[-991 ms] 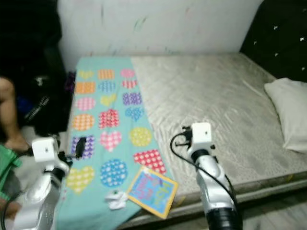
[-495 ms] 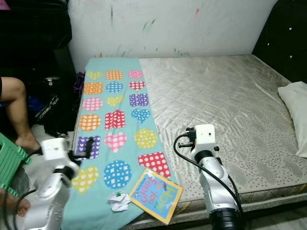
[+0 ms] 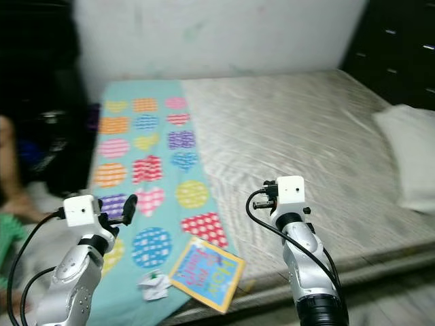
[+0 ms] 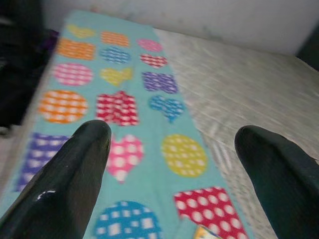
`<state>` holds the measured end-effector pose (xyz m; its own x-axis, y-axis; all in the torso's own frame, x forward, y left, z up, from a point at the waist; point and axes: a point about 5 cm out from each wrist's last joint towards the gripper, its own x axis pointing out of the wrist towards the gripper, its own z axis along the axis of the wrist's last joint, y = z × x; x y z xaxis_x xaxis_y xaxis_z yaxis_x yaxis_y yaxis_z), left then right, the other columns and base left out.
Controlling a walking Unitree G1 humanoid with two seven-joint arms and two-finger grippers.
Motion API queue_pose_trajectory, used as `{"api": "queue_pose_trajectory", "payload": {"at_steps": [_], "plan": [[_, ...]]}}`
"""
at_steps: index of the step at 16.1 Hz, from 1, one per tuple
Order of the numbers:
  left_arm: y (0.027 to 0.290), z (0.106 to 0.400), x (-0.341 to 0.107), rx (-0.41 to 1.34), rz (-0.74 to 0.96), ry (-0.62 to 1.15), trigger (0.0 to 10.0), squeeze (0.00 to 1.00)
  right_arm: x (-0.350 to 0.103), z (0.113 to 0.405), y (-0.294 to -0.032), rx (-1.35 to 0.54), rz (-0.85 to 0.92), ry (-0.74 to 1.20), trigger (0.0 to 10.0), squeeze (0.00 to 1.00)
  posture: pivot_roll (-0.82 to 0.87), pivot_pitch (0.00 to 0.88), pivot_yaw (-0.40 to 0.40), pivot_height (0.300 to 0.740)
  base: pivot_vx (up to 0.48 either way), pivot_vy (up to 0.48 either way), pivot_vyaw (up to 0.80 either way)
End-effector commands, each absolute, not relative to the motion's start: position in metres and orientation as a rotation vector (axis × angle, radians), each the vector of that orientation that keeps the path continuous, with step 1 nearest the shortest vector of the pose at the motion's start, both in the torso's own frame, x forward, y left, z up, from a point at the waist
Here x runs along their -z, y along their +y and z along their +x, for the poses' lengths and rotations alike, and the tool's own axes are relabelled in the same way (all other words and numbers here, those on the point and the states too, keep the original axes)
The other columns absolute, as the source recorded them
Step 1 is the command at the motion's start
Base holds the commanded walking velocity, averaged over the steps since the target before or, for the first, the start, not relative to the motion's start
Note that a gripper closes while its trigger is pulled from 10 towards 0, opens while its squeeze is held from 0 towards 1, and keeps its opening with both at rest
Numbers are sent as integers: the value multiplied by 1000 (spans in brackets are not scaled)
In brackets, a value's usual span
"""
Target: Clean up the room
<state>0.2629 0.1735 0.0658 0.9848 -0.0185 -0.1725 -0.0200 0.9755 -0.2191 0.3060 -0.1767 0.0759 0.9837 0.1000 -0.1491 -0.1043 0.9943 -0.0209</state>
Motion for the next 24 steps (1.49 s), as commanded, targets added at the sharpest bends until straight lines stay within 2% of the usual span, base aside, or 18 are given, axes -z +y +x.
{"api": "queue_pose_trajectory", "payload": {"at_steps": [1,10,21,24], "plan": [[171,264,-69,19,-219,170,10000,0,-78,308,-179,-95,-30,148,10000,0,-120,0,-33,740,0,0,-800],[168,265,-69,40,-223,173,10000,0,-78,311,-177,-102,-33,143,10000,0,-119,0,-33,740,-28,0,-767],[168,265,-69,39,-228,174,10000,0,-77,310,-178,-99,-34,146,10000,0,-121,0,-34,740,-263,0,0],[168,264,-69,40,-233,174,10000,0,-77,310,-179,-97,-36,146,10000,0,-122,0,-33,740,0,0,0]]}}
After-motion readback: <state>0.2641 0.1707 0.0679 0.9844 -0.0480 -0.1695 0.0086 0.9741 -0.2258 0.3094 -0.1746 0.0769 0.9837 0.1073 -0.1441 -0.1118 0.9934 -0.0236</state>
